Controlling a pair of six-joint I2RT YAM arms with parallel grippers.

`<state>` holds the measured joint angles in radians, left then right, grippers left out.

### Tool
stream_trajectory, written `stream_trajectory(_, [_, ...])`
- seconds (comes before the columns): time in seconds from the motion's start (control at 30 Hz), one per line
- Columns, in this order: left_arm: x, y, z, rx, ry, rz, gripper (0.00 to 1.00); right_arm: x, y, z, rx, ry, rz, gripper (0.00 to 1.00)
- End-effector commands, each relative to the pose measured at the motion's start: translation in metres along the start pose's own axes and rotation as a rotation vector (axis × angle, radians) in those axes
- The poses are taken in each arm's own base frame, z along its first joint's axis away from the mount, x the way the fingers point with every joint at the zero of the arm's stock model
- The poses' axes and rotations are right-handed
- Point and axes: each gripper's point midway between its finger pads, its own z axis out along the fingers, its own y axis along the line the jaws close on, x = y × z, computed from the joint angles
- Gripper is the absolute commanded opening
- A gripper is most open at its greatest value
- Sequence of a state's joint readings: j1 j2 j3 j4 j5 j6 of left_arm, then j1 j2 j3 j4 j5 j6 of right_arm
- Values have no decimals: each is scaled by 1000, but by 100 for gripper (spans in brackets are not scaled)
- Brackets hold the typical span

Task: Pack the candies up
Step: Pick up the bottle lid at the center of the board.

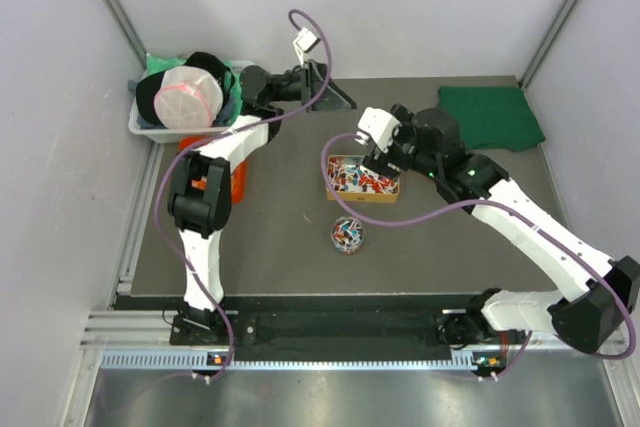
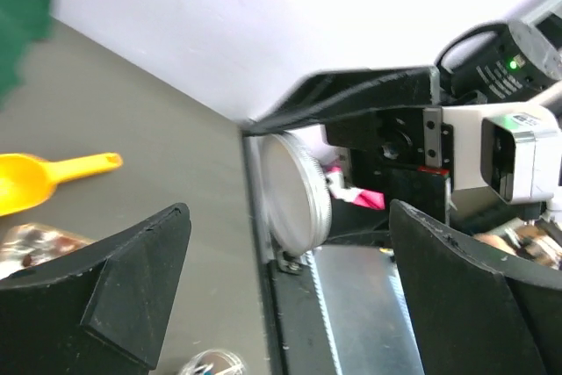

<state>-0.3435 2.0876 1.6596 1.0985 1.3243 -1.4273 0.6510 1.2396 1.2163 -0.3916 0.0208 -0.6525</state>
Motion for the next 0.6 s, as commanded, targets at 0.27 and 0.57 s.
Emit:
stream_trajectory(0.27, [-36,42,-82,-477,-68,323,99,4,30,-41,-158,-17,15,56])
stream_trajectory(0.57, [37,48,-129,-770,6,550,99,25,78,-47,-413,67,2,56])
